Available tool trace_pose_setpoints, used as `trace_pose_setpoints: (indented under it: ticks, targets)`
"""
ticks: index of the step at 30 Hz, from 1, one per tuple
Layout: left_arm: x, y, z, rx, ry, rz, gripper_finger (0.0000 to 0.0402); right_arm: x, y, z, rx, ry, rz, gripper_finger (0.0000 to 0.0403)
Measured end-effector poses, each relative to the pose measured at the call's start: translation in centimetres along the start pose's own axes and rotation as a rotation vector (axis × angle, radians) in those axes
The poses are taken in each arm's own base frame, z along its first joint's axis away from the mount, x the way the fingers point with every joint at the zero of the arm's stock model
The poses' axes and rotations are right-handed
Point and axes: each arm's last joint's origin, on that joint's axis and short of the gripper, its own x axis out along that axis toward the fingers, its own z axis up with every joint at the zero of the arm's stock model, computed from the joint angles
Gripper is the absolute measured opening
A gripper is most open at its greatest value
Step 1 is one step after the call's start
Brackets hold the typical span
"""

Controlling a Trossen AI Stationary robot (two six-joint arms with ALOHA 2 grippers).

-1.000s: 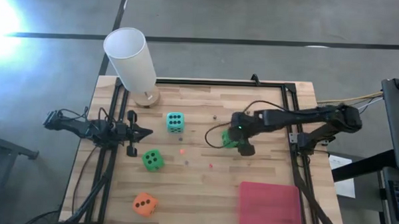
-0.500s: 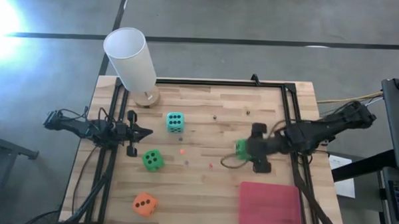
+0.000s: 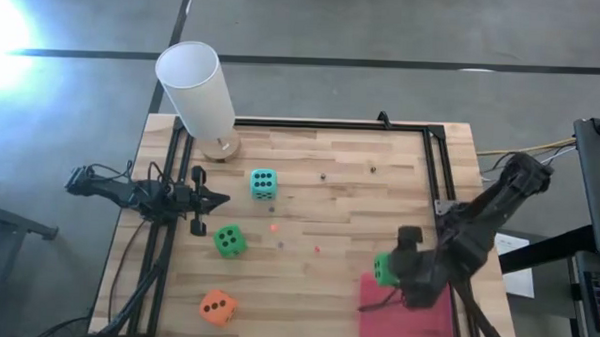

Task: Pick & Place Dice
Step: Put the right large green die into the bin

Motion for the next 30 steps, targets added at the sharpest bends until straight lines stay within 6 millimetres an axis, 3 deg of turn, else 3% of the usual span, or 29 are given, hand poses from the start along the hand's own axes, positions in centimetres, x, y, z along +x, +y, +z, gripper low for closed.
trace_pose_setpoints:
  ticks: [8, 16, 30]
  targets:
    - [0.0, 0.0, 0.0, 0.000, 0.000, 0.001, 0.0019, 1.7, 3.2, -2.4, 0.068, 0.073, -0.047, 0.0351]
    - [0.0, 0.0, 0.0, 0.000, 0.000, 0.000, 0.0019, 1.9, 4.9, -5.0, 0.190, 0.110, -0.100, 0.0353]
    - [0.0, 0.0, 0.0, 0.000, 0.000, 0.000, 0.0019, 1.8, 8.0, -7.9, 0.270, 0.110, -0.087, 0.0357]
